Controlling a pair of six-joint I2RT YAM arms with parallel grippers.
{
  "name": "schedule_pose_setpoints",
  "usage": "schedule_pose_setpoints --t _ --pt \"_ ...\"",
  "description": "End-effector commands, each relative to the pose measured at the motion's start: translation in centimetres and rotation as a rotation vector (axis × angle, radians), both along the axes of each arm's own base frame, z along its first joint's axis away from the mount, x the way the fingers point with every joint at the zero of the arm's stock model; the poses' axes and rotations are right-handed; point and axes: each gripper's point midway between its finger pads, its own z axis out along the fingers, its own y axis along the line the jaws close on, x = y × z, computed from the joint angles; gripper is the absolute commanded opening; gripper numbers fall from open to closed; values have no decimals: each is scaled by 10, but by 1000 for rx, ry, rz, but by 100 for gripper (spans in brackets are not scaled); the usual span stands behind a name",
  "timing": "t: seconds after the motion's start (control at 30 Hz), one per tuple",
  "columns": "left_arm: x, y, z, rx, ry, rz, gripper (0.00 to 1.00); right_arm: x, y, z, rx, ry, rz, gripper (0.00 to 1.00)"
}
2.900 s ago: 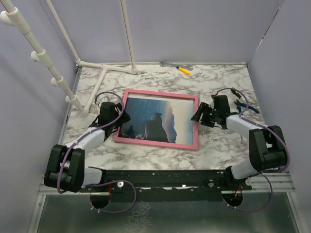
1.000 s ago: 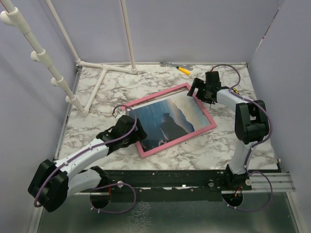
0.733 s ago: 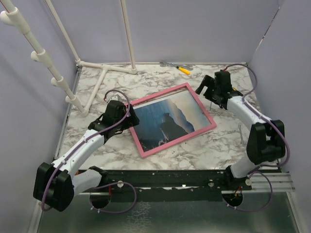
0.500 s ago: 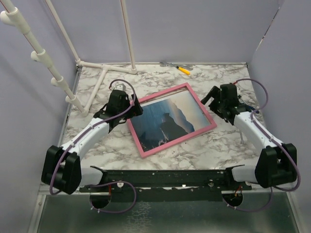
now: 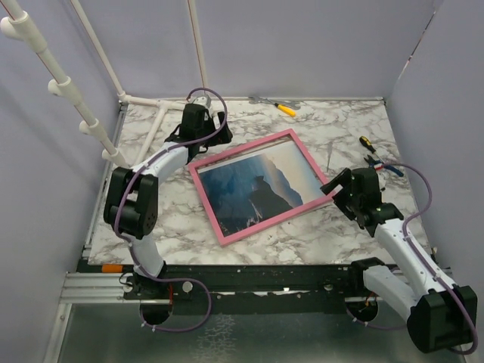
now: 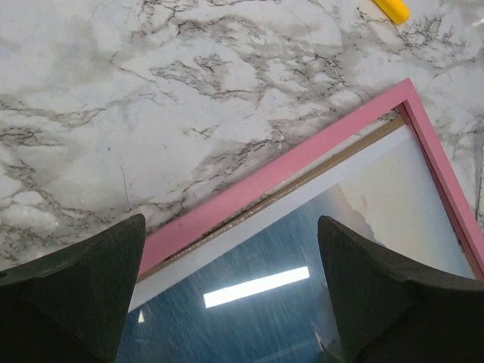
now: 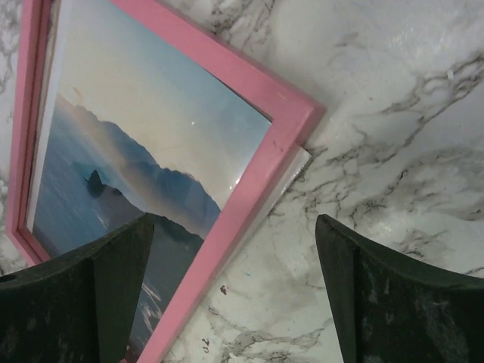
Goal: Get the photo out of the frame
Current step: Adjust the photo frame at the center of the board.
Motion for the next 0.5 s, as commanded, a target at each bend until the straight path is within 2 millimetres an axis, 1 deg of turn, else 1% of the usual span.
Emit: schedule_pose_setpoints --t 0.0,0.07,0.2,0.27,0.3,0.37,0.47 --pt "21 -6 -11 5 -1 -120 97 -15 18 -19 120 38 25 90" --pt "26 -6 -18 17 2 -141 99 -17 23 -23 152 40 31 90" --pt "28 -4 -36 39 28 -160 99 -19 24 -35 164 70 20 90" --pt "28 -4 -52 37 65 -166 99 -19 24 -40 167 78 15 90" --pt "28 -3 -60 29 86 -158 99 -20 28 -41 186 86 30 90" --pt "29 1 -75 12 134 -130 99 -18 31 -45 198 89 34 90" --pt "28 -2 -89 2 165 -153 99 -16 33 -51 214 93 34 90"
